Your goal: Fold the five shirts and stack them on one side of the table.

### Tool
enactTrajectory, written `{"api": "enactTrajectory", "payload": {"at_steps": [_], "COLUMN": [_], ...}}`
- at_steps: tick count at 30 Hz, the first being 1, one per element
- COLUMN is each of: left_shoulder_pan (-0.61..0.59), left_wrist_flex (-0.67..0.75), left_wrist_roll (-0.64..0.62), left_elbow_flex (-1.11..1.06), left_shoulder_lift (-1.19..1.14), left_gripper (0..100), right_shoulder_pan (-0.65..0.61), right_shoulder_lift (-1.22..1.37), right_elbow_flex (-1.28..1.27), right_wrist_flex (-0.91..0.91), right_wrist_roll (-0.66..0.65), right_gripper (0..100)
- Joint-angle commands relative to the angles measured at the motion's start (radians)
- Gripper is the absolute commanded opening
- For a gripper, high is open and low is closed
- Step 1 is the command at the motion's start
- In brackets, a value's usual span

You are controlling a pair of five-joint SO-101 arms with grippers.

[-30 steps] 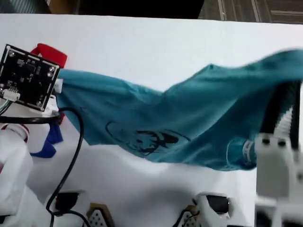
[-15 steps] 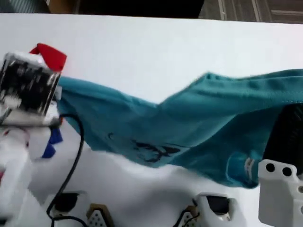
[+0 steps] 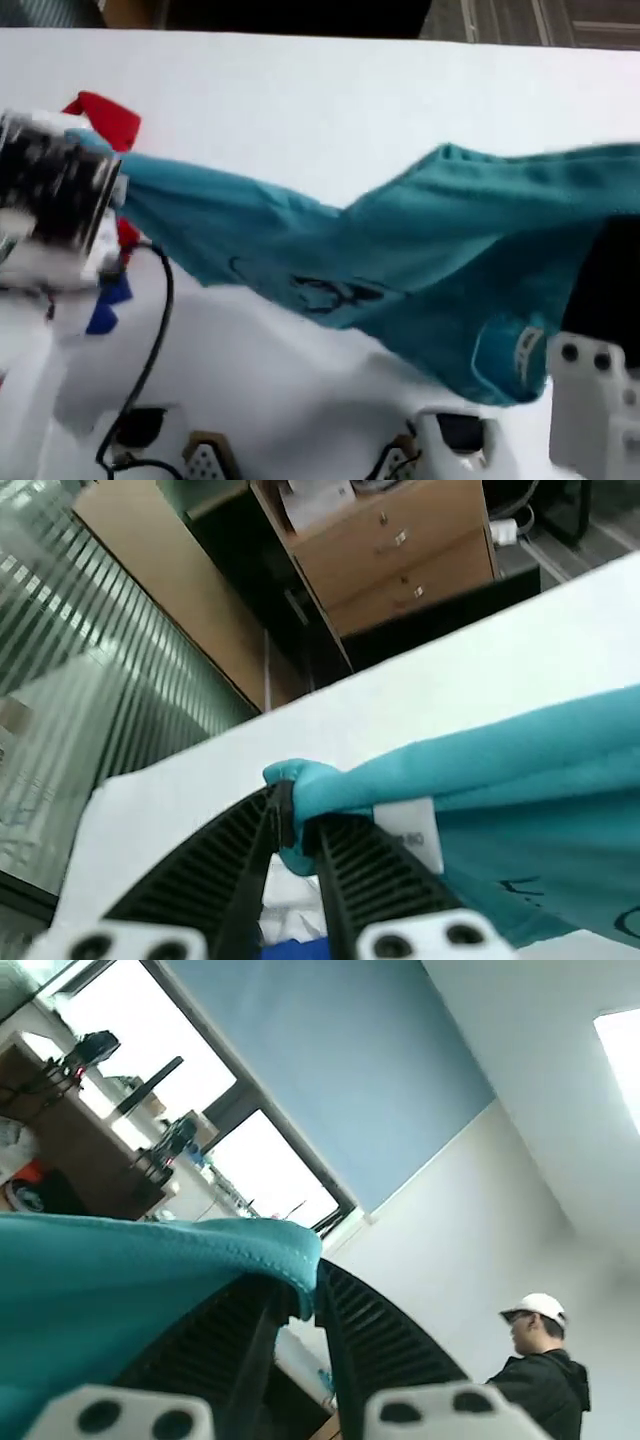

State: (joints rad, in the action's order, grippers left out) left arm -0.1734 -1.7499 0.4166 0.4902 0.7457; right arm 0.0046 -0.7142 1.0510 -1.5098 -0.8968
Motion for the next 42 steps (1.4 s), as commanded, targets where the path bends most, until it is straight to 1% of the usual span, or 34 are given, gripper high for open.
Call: {"api": "enactTrajectory", "payload": {"at_steps": [1, 9, 13, 18, 23, 26, 28, 31, 36, 40, 42], "left_shoulder_pan": [-0.012, -0.012, -0.011, -0.011, -0.011, -0.008, -0.005, -0.005, -0.003, -0.003, -0.005], "left_wrist_flex": [-0.023, -0.029, 0.011, 0.187, 0.437, 0.582, 0.649, 0.703, 0.779, 0.770, 0.740], "left_wrist_roll": [-0.005, -0.005, -0.003, -0.002, 0.002, 0.002, 0.002, 0.002, 0.002, 0.002, 0.003], "left_elbow_flex": [0.047, 0.042, -0.071, -0.329, -0.581, -0.690, -0.742, -0.765, -0.740, -0.662, -0.622], "left_shoulder_lift": [0.029, 0.077, 0.075, 0.075, 0.074, 0.074, 0.064, -0.006, -0.195, -0.370, -0.453], "left_gripper": [3, 3, 3, 3, 3, 3, 3, 3, 3, 3, 3], "right_shoulder_pan": [-0.007, -0.007, -0.007, -0.008, -0.004, -0.002, -0.002, -0.001, 0.001, 0.001, 0.008], "right_shoulder_lift": [-0.044, -0.070, -0.051, 0.016, 0.107, 0.157, 0.189, 0.237, 0.323, 0.407, 0.438], "right_elbow_flex": [-0.005, -0.008, -0.095, -0.279, -0.482, -0.588, -0.649, -0.724, -0.807, -0.821, -0.822], "right_wrist_flex": [0.015, 0.008, 0.010, 0.054, 0.203, 0.289, 0.334, 0.381, 0.461, 0.469, 0.444], "right_wrist_roll": [-0.006, -0.003, -0.002, 0.000, 0.000, -0.003, -0.002, -0.002, -0.005, -0.002, 0.000], "right_gripper": [2.0, 2.0, 2.0, 2.0, 2.0, 2.0, 2.0, 2.0, 2.0, 2.0, 2.0]}}
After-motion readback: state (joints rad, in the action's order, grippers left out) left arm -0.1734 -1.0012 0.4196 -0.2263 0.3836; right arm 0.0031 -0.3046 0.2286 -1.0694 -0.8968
